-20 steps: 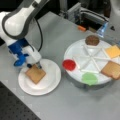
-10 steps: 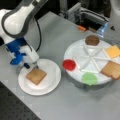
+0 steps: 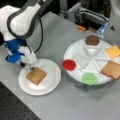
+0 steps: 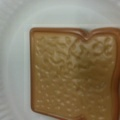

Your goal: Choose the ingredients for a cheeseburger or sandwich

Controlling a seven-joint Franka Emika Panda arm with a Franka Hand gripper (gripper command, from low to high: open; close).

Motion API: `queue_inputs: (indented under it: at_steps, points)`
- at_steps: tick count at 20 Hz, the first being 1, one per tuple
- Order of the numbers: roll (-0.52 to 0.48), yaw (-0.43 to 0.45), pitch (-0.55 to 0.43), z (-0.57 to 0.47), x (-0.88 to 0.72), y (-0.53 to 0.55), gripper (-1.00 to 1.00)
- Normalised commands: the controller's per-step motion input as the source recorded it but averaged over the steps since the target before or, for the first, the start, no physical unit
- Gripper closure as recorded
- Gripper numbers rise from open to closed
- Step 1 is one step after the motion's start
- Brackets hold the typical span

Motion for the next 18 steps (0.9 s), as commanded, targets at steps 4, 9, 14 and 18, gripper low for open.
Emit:
queue_inputs:
  at_steps: [4,9,14,18]
  points:
    - [-0.571,-0.208,0.002,0.17,-0.45,0.59,-1.00]
    - [-0.398,-0.065,0.031,0.23,-0.41,0.40,-1.00]
    - [-0.231,0.029,0.020,0.30,-0.39,0.23,-1.00]
    - [-0.204,0.068,0.054,0.35,-0.43,0.27,-1.00]
